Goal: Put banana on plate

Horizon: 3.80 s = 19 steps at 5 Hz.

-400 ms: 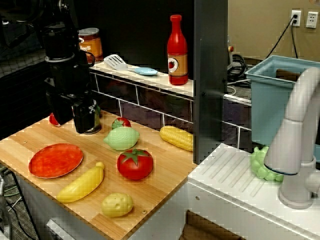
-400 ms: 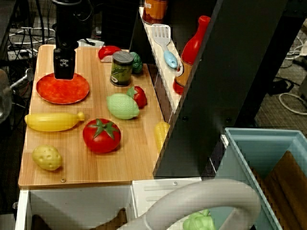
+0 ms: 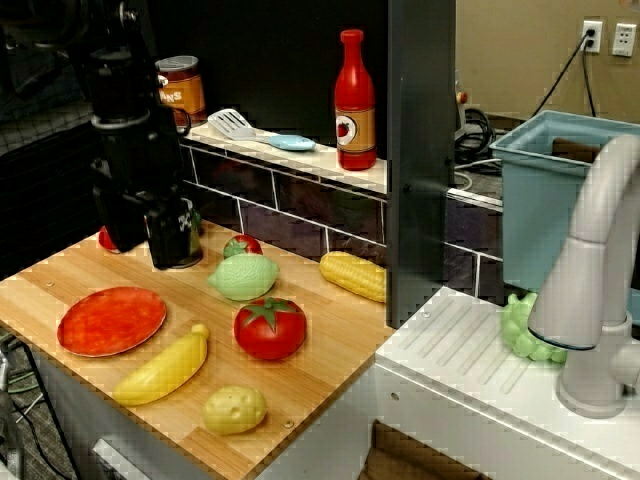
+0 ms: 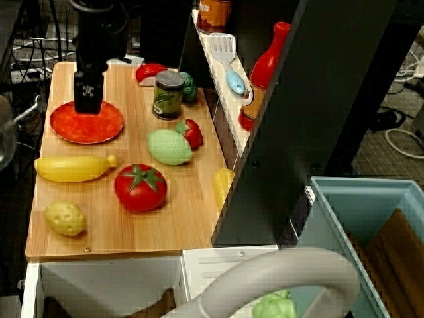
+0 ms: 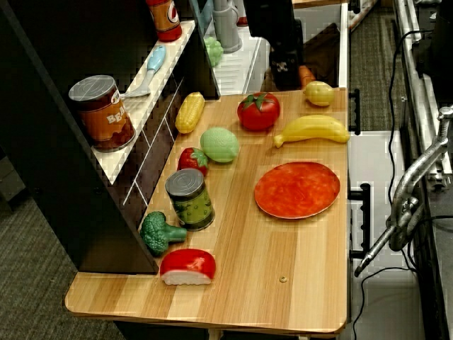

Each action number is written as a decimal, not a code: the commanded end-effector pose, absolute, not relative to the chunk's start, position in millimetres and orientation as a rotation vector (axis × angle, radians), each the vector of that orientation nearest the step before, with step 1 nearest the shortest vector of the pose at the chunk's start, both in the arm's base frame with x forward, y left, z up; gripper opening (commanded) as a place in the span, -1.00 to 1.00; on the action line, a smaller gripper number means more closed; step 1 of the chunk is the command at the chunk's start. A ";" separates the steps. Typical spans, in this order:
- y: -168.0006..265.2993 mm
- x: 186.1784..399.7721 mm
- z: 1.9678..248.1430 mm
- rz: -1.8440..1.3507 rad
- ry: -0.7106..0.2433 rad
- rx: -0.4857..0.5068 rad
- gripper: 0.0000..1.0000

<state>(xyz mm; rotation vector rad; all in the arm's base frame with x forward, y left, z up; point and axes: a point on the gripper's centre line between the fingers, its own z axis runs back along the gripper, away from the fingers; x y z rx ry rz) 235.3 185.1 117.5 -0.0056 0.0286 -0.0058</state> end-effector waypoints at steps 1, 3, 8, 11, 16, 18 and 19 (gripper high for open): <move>183.9 225.6 112.8 0.027 0.020 -0.016 1.00; 181.0 216.2 83.2 0.038 -0.025 -0.001 1.00; 176.6 216.8 31.3 0.075 -0.057 0.043 1.00; 184.3 223.2 30.6 0.098 -0.030 0.027 -1.00; 247.1 214.7 112.1 0.010 0.061 -0.077 -1.00; 251.4 215.9 88.0 0.011 0.073 -0.032 -1.00; 254.5 215.1 74.1 0.014 0.072 -0.013 -1.00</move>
